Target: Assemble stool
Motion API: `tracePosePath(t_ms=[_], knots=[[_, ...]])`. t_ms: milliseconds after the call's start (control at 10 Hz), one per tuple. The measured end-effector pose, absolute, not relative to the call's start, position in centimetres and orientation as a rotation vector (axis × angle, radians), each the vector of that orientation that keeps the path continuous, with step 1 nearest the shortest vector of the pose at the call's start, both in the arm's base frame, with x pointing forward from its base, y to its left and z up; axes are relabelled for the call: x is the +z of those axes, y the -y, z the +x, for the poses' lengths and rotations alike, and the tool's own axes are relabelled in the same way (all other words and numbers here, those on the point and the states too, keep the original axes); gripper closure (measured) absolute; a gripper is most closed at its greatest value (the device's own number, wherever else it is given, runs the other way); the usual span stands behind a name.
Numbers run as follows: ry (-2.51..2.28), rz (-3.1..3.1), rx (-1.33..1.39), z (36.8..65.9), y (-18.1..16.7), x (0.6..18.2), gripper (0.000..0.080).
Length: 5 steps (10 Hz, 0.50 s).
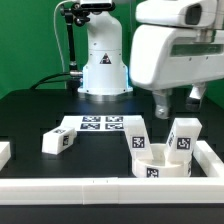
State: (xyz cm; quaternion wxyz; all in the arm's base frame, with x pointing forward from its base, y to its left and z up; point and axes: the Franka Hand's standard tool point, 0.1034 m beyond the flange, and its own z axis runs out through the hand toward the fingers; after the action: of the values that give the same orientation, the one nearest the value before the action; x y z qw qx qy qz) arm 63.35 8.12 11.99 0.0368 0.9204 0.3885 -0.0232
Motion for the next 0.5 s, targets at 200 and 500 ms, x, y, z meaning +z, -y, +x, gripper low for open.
tracePosePath(t_ms=[200,500], knots=[[-1.307,2.772,-0.098,63.19,-7.65,11.96,0.0150],[-1.521,2.645,-0.120,63.25,-7.03,11.96,0.0150]])
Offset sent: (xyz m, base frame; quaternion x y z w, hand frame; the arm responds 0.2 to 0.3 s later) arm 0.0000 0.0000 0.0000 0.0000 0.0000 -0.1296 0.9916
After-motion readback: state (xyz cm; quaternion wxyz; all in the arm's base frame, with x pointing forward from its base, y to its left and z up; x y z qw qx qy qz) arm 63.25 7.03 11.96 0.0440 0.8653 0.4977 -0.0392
